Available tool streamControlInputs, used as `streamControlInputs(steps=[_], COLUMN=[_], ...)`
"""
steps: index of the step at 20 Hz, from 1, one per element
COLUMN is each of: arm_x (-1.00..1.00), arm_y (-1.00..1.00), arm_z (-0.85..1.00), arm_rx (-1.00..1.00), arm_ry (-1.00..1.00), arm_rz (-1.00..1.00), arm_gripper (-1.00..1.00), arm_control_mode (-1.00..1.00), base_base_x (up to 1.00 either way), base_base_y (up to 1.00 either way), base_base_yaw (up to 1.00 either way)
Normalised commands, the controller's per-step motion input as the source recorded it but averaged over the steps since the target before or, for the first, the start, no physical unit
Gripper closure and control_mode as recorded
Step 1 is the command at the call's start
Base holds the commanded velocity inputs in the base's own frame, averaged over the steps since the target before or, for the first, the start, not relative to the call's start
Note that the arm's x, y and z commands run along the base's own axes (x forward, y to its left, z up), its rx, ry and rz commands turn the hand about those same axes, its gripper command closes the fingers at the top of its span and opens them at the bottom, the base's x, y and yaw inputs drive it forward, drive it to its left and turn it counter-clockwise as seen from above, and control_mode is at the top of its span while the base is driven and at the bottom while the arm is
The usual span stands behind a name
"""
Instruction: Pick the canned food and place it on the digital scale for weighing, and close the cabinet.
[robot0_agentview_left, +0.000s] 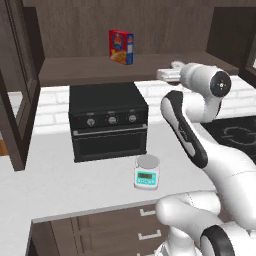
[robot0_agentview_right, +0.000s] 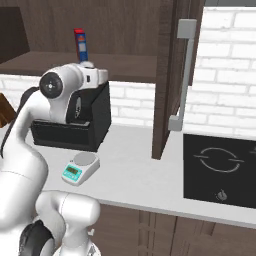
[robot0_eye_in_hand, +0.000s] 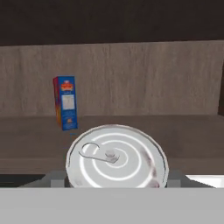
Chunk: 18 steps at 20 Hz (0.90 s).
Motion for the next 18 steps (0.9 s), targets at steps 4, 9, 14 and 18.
streamControlInputs(steps=[4,9,14,18], arm_x=[-1.0,-0.93,-0.23,0.0], arm_y=[0.0,0.05,0.22,0.37], arm_z=[-0.02,-0.78,-1.0,-1.0], arm_rx=[0.0,0.0,0.0,0.0], arm_ry=[0.33,0.01,0.14,0.15], arm_rz=[0.0,0.0,0.11,0.16], arm_gripper=[1.0,1.0,1.0,1.0], arm_control_mode=[-1.0,-1.0,-1.0,-1.0], base_base_x=[0.0,0.0,0.0,0.0], base_base_y=[0.0,0.0,0.0,0.0], base_base_yaw=[0.0,0.0,0.0,0.0])
